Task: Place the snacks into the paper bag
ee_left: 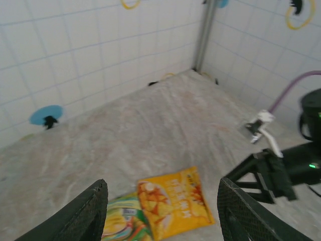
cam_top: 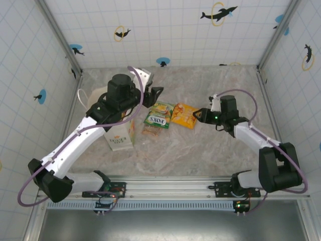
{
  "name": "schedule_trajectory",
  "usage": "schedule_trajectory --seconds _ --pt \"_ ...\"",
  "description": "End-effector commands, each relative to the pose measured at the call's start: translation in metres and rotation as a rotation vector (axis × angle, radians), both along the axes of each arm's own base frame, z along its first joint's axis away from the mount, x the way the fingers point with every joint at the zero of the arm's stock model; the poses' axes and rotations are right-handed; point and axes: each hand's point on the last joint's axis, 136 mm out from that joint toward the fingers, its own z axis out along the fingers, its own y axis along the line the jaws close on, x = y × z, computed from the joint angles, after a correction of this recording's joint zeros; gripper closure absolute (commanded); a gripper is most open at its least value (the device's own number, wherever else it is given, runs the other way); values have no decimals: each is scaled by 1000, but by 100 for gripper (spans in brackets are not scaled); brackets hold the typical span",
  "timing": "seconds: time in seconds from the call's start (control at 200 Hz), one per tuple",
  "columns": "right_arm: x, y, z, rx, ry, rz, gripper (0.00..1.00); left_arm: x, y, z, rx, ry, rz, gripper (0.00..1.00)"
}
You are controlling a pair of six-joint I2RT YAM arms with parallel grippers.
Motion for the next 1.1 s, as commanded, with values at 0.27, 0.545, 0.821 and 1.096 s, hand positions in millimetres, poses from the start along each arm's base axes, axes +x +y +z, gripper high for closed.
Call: schedule_trajectory --seconds 0.27,0.545,0.821,1.096 --pt "30 -3 -34 69 144 -90 49 -8 -43 -37 -30 134 -159 41" --pt "45 5 -48 143 183 -71 48 -7 -46 -47 -24 152 -156 41" --pt "62 -3 -70 113 198 -124 48 0 -51 -53 -29 166 -149 42" --pt "65 6 -79 192 219 -103 51 6 -59 -59 -43 179 -155 42"
